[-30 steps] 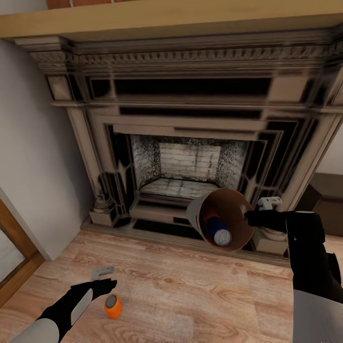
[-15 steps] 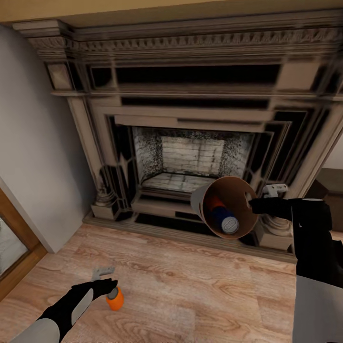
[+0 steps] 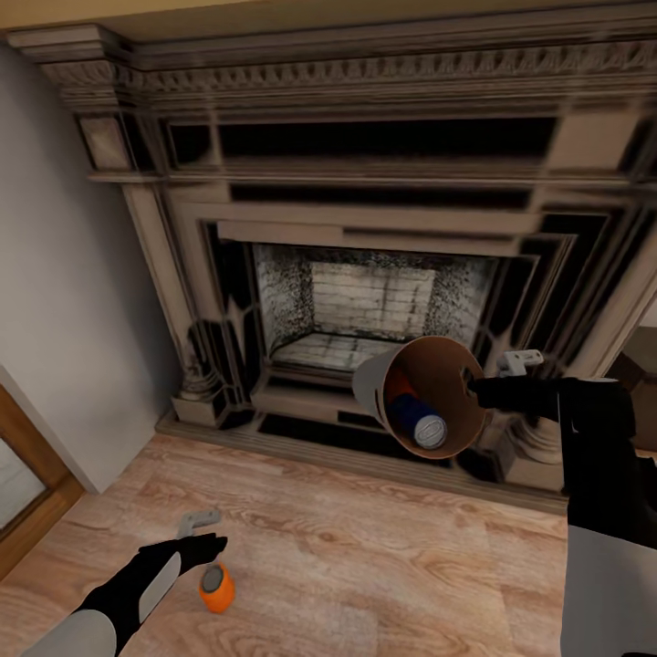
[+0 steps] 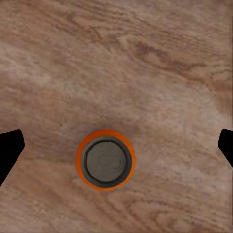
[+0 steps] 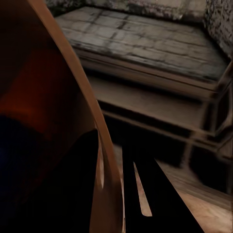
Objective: Put the three can of soda from the living room inside the tash can in the kitchen.
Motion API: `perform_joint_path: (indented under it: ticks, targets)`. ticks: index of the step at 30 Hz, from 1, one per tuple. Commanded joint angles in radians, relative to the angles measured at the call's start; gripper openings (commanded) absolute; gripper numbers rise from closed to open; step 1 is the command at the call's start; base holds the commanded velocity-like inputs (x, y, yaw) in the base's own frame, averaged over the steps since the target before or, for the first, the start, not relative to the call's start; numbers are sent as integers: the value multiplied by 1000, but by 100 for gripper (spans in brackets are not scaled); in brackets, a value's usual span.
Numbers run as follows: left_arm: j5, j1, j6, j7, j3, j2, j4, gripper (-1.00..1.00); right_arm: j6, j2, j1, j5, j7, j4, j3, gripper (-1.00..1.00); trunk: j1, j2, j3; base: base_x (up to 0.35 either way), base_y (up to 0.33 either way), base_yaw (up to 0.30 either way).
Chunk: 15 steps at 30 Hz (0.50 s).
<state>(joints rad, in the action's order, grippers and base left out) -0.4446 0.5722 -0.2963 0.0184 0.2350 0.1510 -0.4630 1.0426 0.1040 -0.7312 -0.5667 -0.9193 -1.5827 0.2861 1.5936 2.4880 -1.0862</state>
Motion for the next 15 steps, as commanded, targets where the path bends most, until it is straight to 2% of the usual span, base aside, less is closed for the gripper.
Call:
perform_joint_path:
  ticks: [1, 4, 15]
  targets:
    - [0, 0, 0, 0, 0, 0, 0, 100, 5, 0, 0, 15, -4, 0, 0, -100, 0, 0, 0, 58, 0, 0]
    - [-1, 0, 0, -1, 0, -2, -1, 100, 5, 0, 0, 16, -8, 0, -1, -100, 7, 12, -6, 27, 0, 0]
    - [1, 0, 0, -2, 0, -5, 1, 100, 5, -1, 1, 16, -10, 0, -1, -100, 11, 15, -49, 3, 0, 0]
